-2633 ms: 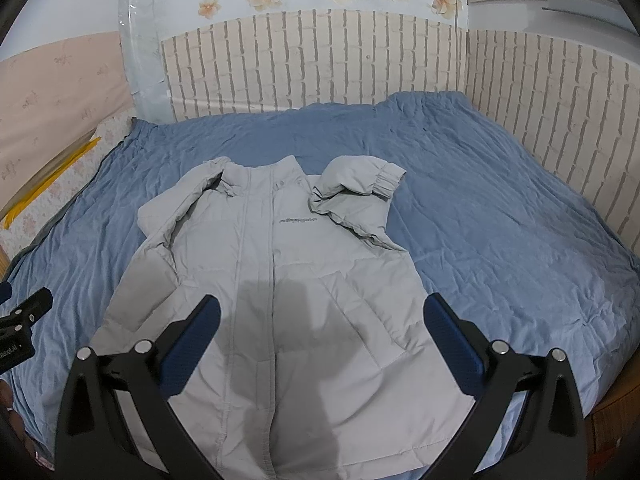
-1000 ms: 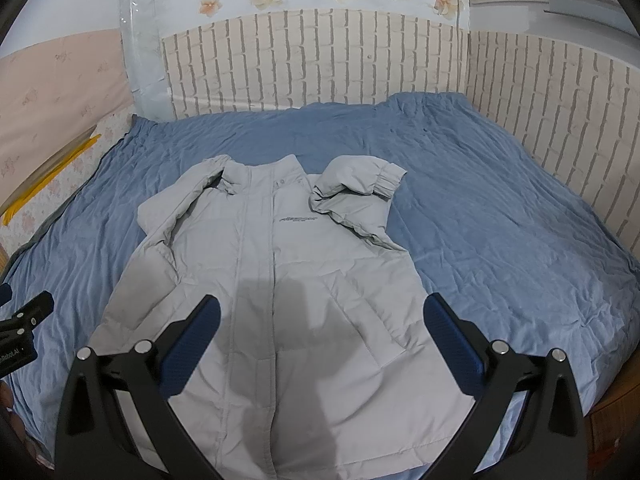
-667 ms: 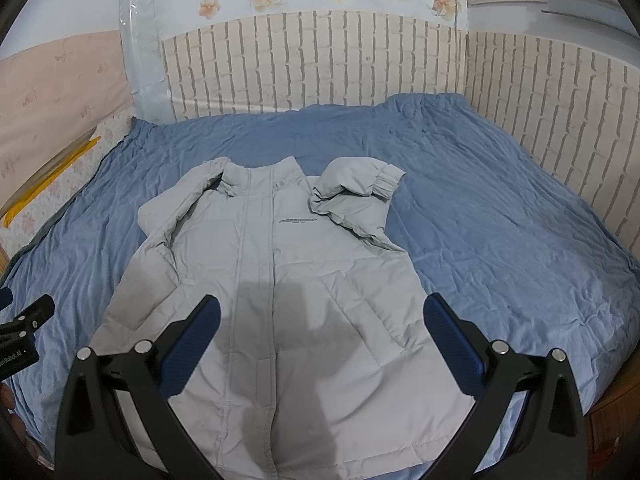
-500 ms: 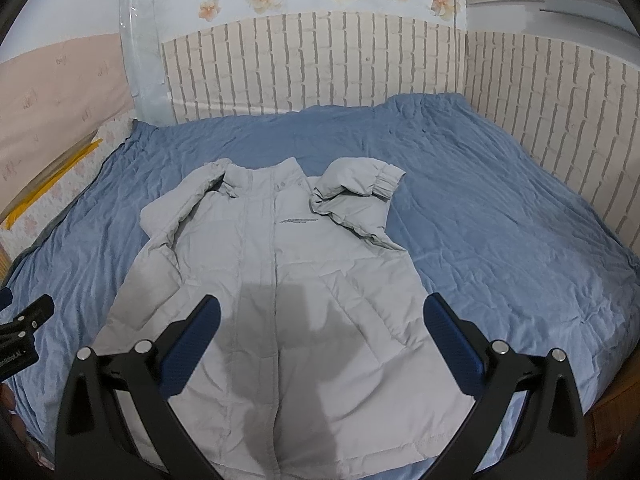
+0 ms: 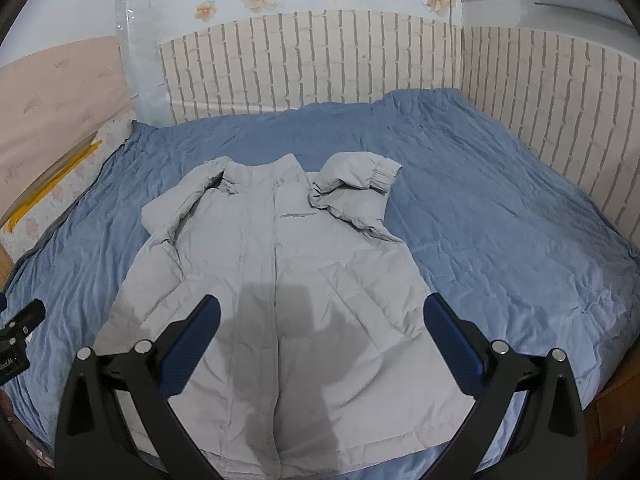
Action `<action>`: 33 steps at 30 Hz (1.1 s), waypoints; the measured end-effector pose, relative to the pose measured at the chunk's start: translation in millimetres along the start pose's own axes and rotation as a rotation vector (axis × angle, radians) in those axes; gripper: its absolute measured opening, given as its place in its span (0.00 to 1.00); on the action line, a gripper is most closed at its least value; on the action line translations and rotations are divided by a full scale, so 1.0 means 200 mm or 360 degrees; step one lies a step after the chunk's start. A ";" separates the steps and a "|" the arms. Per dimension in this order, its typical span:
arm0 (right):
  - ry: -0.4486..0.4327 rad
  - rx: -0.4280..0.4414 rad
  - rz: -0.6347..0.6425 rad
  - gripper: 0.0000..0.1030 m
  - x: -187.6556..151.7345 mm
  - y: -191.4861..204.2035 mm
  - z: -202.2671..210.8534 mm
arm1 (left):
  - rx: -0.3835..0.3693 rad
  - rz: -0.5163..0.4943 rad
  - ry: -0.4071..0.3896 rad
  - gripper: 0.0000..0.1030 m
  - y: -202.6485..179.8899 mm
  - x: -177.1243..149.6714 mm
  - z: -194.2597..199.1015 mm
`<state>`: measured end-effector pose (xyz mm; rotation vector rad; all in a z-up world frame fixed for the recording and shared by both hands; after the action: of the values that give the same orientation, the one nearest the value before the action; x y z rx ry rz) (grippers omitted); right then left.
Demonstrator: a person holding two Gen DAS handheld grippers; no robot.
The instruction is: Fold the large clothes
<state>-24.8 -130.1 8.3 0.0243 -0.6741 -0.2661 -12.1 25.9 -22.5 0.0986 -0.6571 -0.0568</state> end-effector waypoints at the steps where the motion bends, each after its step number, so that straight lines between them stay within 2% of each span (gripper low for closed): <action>1: -0.0004 0.0004 -0.0007 0.98 0.00 0.00 0.00 | -0.0012 -0.0003 -0.0001 0.97 0.00 0.00 0.00; 6: 0.0011 0.0042 -0.0050 0.98 0.01 -0.03 0.00 | -0.0076 0.0010 0.0012 0.97 0.01 0.00 -0.02; 11: -0.0002 0.0027 -0.0040 0.98 0.06 -0.04 -0.03 | -0.0019 -0.0014 0.0005 0.97 -0.01 0.04 -0.06; 16: -0.0010 0.0105 -0.0061 0.98 0.14 -0.04 -0.07 | 0.0015 -0.0060 -0.0040 0.97 -0.02 0.10 -0.09; 20: -0.0011 0.0119 -0.0048 0.98 0.19 -0.03 -0.11 | -0.0065 0.0019 -0.0112 0.97 0.01 0.17 -0.10; 23: -0.0011 0.0165 -0.0057 0.98 0.23 -0.03 -0.14 | -0.0081 0.0039 -0.0104 0.97 0.03 0.21 -0.12; 28: -0.0044 0.0221 -0.0037 0.98 0.32 -0.01 -0.16 | 0.0058 -0.0030 0.0001 0.97 0.03 0.32 -0.23; 31: -0.0016 0.0241 0.0022 0.98 0.36 0.03 -0.20 | -0.0038 0.0004 -0.0020 0.97 0.06 0.38 -0.27; 33: 0.0052 0.0254 0.0067 0.98 0.36 0.05 -0.25 | -0.0082 0.0029 -0.0020 0.97 0.09 0.41 -0.30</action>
<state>63.1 -141.0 15.2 0.1662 -0.6614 -0.1704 89.6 40.3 -17.3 0.0426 -0.6689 -0.0570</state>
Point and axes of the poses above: each gripper's, at about its wrist camera, not at the fingertips, and z roughly against the way its jaws point, y to its left, x to its top, the point moved 1 cm from there along -z, roughly the way its jaws point, and after that the axes turned 10 degrees about y, right-handed, at the moved point
